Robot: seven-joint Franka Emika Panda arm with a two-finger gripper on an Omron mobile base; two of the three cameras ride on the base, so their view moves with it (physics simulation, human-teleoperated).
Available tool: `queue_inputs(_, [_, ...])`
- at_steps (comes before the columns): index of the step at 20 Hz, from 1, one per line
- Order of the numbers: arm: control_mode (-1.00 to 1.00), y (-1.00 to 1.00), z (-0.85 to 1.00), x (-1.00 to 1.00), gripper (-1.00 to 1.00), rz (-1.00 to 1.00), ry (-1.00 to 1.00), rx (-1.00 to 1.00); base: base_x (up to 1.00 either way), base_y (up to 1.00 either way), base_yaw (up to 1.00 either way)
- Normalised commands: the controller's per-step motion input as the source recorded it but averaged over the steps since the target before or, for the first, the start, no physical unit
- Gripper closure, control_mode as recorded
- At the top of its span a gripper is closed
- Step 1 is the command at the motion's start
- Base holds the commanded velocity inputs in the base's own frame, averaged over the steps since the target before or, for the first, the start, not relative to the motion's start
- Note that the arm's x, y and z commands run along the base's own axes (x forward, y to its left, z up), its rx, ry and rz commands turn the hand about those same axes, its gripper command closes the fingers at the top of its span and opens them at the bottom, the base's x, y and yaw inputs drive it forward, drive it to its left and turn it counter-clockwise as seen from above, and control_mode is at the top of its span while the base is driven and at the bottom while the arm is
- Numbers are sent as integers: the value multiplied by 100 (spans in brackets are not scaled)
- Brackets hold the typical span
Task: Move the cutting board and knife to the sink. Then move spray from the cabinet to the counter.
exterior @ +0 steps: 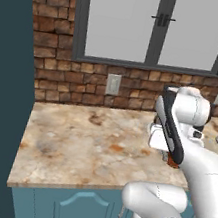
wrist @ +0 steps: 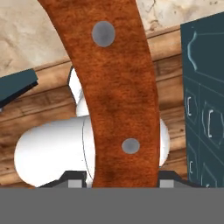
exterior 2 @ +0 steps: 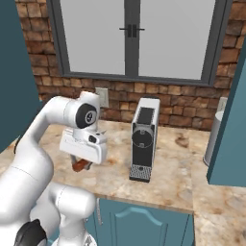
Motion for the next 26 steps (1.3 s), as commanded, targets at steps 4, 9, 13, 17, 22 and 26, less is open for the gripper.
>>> queue_inputs(4, [-100,0,91,-59,100,0,3,0,0,0,0])
queue_inputs(9, [-100,0,54,-24,100,0,1,0,0,0,0])
queue_inputs(13, [-100,0,0,0,100,0,0,0,0,0,0])
queue_inputs(17, [-100,0,0,0,100,0,0,0,0,0,0])
queue_inputs(22, [100,0,0,0,100,0,0,0,0,0,0])
queue_inputs(26, [100,0,0,0,100,0,0,0,-69,9,0])
